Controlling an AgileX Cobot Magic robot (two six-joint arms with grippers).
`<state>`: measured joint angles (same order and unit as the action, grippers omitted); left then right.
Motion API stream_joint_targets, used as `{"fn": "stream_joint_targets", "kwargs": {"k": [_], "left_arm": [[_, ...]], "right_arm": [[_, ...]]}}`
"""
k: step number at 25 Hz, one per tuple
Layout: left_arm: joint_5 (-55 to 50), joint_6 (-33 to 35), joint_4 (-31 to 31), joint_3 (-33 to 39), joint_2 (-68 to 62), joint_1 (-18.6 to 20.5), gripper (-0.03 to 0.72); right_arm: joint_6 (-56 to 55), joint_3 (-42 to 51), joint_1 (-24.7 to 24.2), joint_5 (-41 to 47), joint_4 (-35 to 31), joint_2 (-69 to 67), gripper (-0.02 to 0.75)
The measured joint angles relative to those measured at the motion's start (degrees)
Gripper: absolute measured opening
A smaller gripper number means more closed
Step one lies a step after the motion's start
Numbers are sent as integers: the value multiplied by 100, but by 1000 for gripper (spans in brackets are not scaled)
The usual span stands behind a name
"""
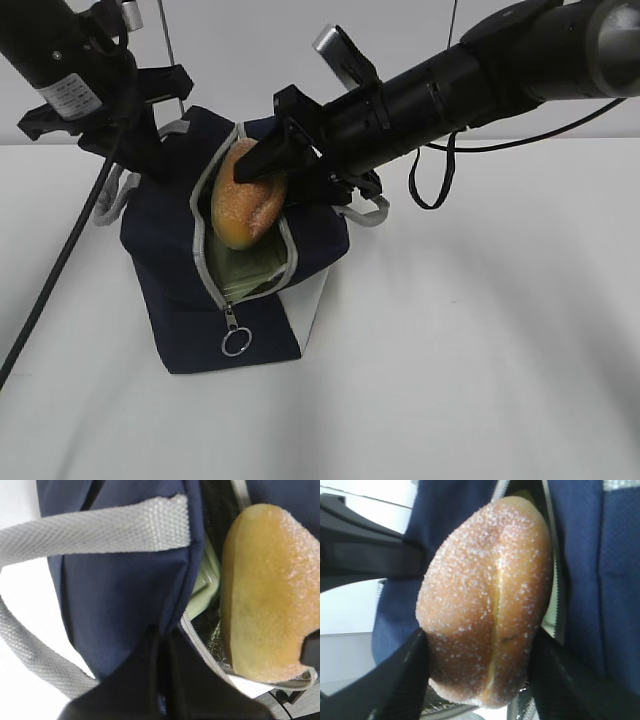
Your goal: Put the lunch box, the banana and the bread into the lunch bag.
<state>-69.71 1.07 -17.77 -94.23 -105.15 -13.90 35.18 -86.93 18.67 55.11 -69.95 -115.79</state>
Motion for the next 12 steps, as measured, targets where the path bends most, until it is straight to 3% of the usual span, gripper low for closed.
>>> {"fn": "stream_joint_targets", "kwargs": {"k": [5,9,12], "left_arm": [[0,0,0,0,0,0,0],[4,0,0,0,0,0,0],[4,0,0,0,0,0,0]], "right_arm": [[-34,-11,28,-41,103,0,467],[125,-176,28,44,191,0,612],[168,-396,28,170,232,0,645]]}}
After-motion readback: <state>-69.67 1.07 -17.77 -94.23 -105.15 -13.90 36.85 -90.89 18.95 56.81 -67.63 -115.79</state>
